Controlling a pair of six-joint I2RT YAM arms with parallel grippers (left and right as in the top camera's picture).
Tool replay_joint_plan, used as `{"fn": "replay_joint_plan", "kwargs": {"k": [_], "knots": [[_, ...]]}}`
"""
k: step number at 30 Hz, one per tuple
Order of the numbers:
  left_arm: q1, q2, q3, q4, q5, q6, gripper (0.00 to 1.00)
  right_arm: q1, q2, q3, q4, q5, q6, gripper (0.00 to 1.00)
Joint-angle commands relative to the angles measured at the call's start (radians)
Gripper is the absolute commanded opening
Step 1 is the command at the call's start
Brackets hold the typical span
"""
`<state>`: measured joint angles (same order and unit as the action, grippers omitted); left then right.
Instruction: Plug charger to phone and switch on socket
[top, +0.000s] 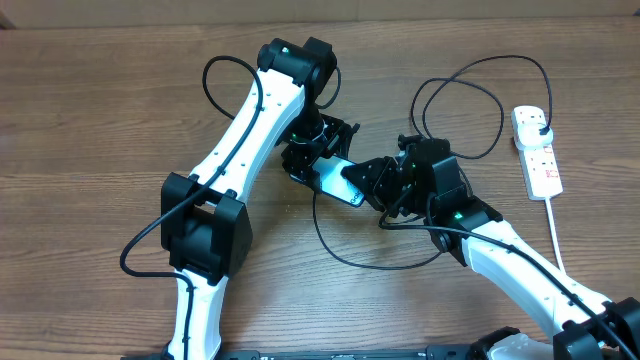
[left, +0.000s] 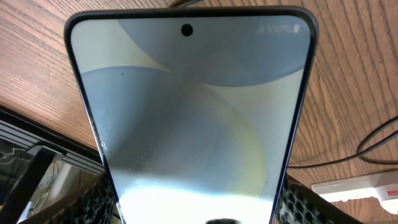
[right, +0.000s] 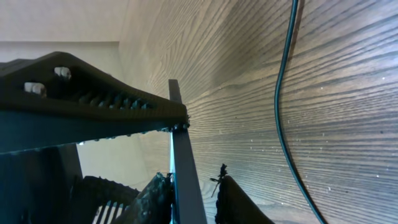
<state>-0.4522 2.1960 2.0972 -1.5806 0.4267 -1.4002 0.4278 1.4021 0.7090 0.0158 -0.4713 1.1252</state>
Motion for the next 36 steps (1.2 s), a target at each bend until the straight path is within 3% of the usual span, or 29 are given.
{"fn": "replay_joint_plan", "kwargs": {"k": [1, 17, 24, 28, 31, 36], "knots": [[-0.006, -0.012, 0.028, 0.002, 0.062, -0.021, 0.67, 0.006, 0.005, 0.031, 0.006, 0.015, 0.005, 0.22], [-0.006, -0.012, 0.028, 0.014, 0.072, -0.020, 0.75, 0.006, 0.005, 0.031, 0.007, 0.018, 0.005, 0.05], [-0.006, -0.012, 0.028, 0.014, 0.072, -0.011, 0.99, 0.004, 0.004, 0.031, 0.040, 0.014, 0.005, 0.04], [-0.001, -0.012, 0.028, 0.035, 0.077, 0.122, 1.00, 0.000, 0.000, 0.031, 0.063, 0.014, 0.005, 0.04], [0.015, -0.012, 0.028, 0.094, 0.135, 0.332, 1.00, -0.027, -0.007, 0.031, 0.066, 0.014, 0.005, 0.04], [0.064, -0.012, 0.028, 0.185, 0.341, 0.600, 1.00, -0.121, -0.030, 0.031, 0.066, 0.015, 0.052, 0.04]]}}
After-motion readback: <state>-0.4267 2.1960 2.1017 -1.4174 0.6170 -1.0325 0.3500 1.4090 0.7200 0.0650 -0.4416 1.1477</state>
